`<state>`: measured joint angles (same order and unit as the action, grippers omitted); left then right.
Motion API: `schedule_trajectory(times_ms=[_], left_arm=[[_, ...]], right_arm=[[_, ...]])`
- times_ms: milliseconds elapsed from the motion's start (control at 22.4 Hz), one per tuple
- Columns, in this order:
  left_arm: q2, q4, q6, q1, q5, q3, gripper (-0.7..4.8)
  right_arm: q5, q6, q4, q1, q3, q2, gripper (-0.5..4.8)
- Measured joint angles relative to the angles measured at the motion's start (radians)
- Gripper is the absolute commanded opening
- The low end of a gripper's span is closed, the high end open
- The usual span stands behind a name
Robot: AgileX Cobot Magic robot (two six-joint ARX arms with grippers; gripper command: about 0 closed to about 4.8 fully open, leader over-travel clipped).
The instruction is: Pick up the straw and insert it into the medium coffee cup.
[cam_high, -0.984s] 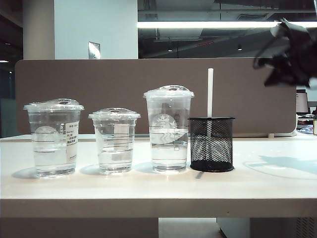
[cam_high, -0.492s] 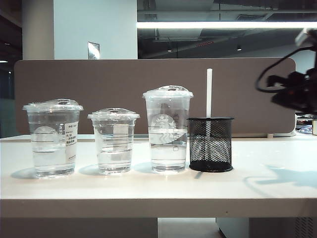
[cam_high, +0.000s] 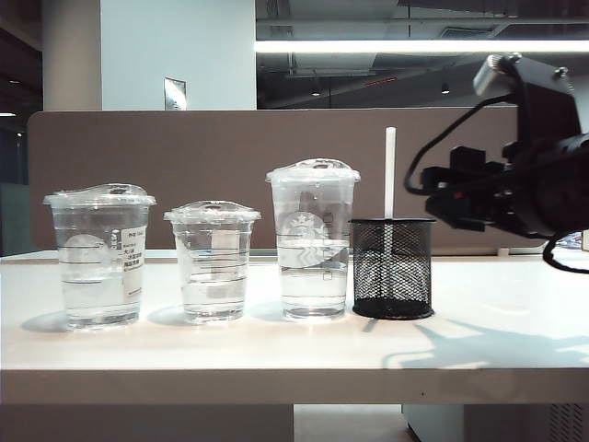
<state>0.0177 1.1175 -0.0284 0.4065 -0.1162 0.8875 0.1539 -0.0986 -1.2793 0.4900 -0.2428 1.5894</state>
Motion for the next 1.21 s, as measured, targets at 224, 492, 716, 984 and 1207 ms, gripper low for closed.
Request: schedule_trajectory(times_ms=[224, 492, 716, 984, 1207], left_arm=[[0.0, 0.0, 0.0, 0.0, -0.012, 0.0, -0.03], [0.0, 0.016, 0.0, 0.0, -0.014, 0.0, -0.03], [0.0, 0.025, 0.0, 0.0, -0.014, 0.0, -0.03], [0.0, 0.026, 0.0, 0.0, -0.015, 0.0, -0.03], [0.0, 0.026, 0.0, 0.0, -0.015, 0.0, -0.03]], right_arm=[[-0.041, 0.003, 0.013, 0.027, -0.004, 0.0, 2.43], [-0.076, 0.035, 0.029, 0.033, -0.051, 0.0, 2.43], [-0.085, 0.043, 0.078, 0.032, -0.108, 0.0, 2.43], [-0.106, 0.044, 0.172, 0.032, -0.174, 0.028, 1.98], [-0.11, 0.046, 0.172, 0.032, -0.221, 0.081, 0.94]])
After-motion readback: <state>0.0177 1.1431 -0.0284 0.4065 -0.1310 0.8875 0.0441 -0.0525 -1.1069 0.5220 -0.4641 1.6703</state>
